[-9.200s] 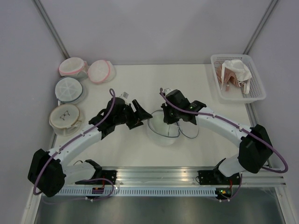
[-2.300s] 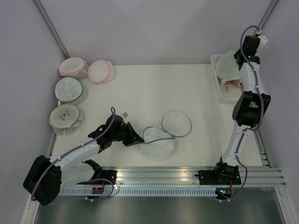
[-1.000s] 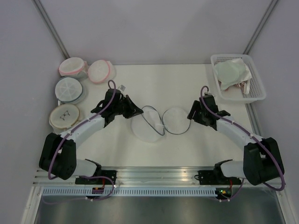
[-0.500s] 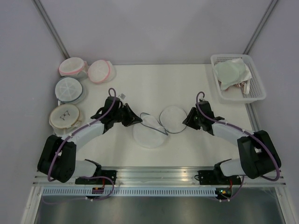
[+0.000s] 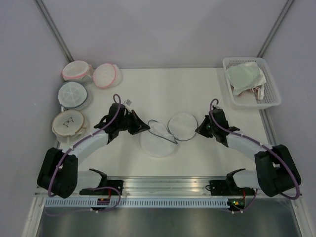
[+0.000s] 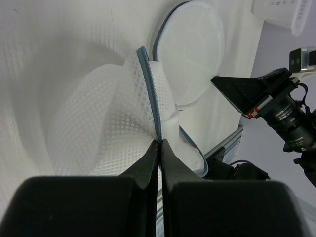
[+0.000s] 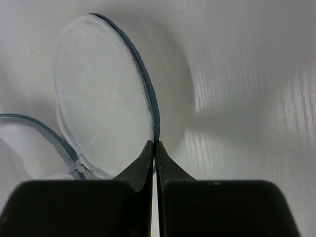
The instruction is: Unzip the laundry bag and remove the bra
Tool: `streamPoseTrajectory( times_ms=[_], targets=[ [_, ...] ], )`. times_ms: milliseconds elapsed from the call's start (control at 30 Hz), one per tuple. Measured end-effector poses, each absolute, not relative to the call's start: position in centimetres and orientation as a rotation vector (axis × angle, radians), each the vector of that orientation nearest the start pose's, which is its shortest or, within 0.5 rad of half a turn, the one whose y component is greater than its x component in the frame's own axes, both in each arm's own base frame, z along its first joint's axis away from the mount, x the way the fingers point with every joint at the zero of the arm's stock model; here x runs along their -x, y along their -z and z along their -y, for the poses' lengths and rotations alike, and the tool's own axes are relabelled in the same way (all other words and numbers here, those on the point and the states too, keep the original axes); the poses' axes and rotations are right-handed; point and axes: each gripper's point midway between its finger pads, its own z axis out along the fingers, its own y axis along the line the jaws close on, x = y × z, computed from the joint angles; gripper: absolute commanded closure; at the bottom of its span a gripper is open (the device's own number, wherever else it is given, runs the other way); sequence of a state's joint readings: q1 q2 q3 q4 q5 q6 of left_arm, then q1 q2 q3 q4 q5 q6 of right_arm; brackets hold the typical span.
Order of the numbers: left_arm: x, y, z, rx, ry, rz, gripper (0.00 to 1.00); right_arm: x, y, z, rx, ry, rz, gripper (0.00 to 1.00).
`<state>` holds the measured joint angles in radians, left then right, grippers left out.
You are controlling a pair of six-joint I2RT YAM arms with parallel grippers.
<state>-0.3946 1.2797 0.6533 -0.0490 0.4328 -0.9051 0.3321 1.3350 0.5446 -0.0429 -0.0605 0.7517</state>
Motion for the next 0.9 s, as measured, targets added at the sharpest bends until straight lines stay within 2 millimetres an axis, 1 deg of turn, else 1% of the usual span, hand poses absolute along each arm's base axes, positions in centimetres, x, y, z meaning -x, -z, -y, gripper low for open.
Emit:
streamPoseTrajectory(
  times_ms=[100,133,167,200,233,267,333,367,433,467,533,600,633,667,733,767,867,900],
  targets=[
    [-26.7,-11.5,22.4,0.363,1.140,-2.420,0.98,-28.9,-5.5,-14.4,-0.464,-0.607,-2.375,1.00],
    [-26.7,-11.6,22.4,0.360,1.146,-2.419,0.95,-29.1,-6.5,-14.5,-0.451,-0.626,-2.347,1.00],
    [-26.6,-11.7,22.5,0.355,1.155,-2.421,0.86,-29.1,-7.5,-14.6,-0.431,-0.645,-2.316,1.00],
    [-26.5,-11.8,22.6,0.348,1.164,-2.418,0.78,-29.2,-8.5,-14.7,-0.409,-0.660,-2.287,1.00],
    [-26.5,-12.0,22.7,0.340,1.176,-2.413,0.53,-29.2,-9.5,-14.9,-0.388,-0.674,-2.264,1.00],
    [-26.4,-12.4,22.8,0.323,1.189,-2.402,0.41,-29.2,-10.2,-15.2,-0.367,-0.683,-2.251,1.00],
    [-26.3,-13.9,23.0,0.304,1.222,-2.357,0.28,-29.4,-12.0,-16.0,-0.307,-0.716,-2.220,1.00],
    [-26.2,-15.1,22.9,0.291,1.236,-2.321,0.18,-29.4,-12.9,-16.4,-0.276,-0.732,-2.205,0.99],
    [-26.0,-17.8,22.6,0.265,1.255,-2.233,0.09,-29.4,-14.5,-17.3,-0.206,-0.762,-2.176,1.00],
    [-25.7,-19.1,22.4,0.254,1.259,-2.195,0.08,-29.3,-15.1,-17.7,-0.175,-0.779,-2.168,0.99],
    [-25.2,-22.8,21.6,0.237,1.253,-2.090,0.06,-28.9,-16.5,-19.0,-0.085,-0.828,-2.146,1.00],
    [-24.6,-25.7,20.7,0.234,1.240,-2.006,0.05,-28.2,-17.6,-20.6,0.025,-0.882,-2.132,0.99],
    [-24.2,-27.1,20.2,0.238,1.229,-1.965,0.04,-27.9,-18.1,-21.5,0.090,-0.905,-2.129,1.00],
    [-23.7,-28.0,19.5,0.252,1.212,-1.934,0.04,-27.6,-18.4,-22.3,0.141,-0.925,-2.127,0.99],
    [-22.5,-28.8,18.2,0.289,1.180,-1.900,0.04,-26.9,-19.0,-24.8,0.282,-0.968,-2.132,1.00],
    [-22.0,-28.8,17.7,0.308,1.167,-1.897,0.04,-26.5,-19.1,-26.3,0.355,-0.986,-2.133,1.00],
    [-20.3,-28.9,16.1,0.366,1.144,-1.865,0.03,-24.7,-18.8,-30.9,0.560,-1.037,-2.147,1.00],
    [-19.7,-28.8,15.6,0.380,1.143,-1.858,0.03,-23.9,-18.3,-32.5,0.630,-1.052,-2.156,0.99]
  ],
)
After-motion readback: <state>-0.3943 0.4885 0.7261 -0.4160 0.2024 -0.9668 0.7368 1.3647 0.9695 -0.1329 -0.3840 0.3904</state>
